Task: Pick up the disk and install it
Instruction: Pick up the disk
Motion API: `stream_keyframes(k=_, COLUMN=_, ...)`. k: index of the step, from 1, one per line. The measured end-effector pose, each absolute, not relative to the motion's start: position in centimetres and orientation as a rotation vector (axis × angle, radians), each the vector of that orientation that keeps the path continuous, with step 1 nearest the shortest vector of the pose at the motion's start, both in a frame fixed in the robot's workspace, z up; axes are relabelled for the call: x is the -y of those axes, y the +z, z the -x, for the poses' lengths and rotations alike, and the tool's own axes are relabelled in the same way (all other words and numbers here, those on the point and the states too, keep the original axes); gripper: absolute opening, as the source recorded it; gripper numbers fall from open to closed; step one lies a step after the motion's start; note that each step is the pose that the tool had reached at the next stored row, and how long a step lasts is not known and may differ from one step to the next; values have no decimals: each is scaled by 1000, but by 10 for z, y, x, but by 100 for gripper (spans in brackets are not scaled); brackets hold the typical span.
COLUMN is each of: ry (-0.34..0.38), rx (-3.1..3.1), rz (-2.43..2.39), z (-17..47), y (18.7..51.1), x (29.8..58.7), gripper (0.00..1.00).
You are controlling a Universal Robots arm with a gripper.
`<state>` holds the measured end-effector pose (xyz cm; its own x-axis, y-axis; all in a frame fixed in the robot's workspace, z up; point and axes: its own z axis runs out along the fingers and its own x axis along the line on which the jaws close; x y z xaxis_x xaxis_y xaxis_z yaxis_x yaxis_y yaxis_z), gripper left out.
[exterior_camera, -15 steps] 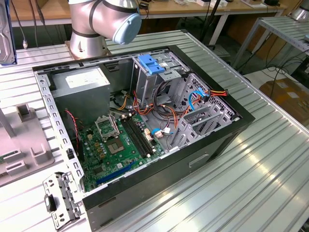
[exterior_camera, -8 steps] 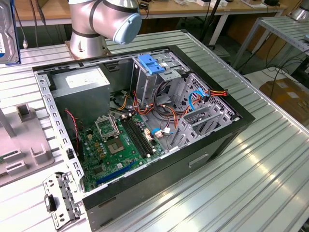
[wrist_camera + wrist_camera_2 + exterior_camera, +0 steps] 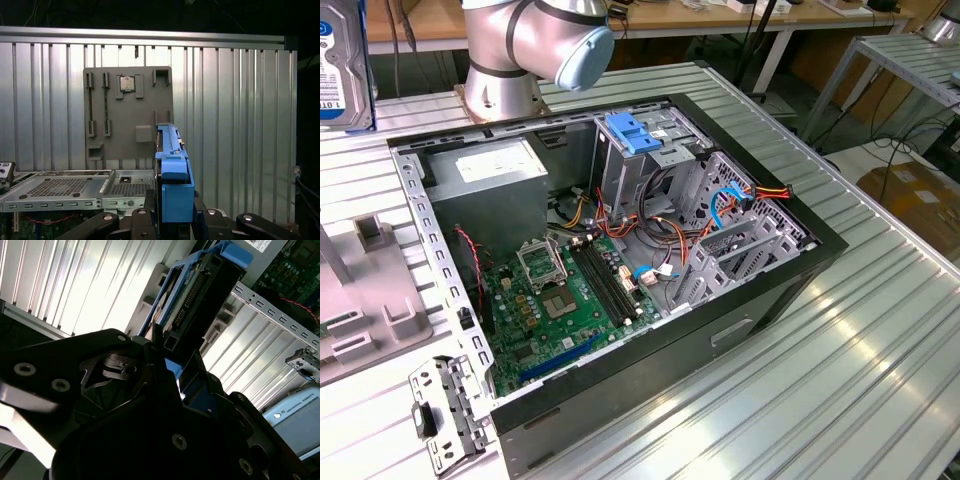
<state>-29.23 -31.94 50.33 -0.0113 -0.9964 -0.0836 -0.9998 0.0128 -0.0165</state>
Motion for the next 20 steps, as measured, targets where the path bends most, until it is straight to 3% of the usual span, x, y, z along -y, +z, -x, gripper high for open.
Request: stream_keyframes(k=20, ry=72, rx=-2184, rz=2157, z=269, y=503, x=321, gripper=37)
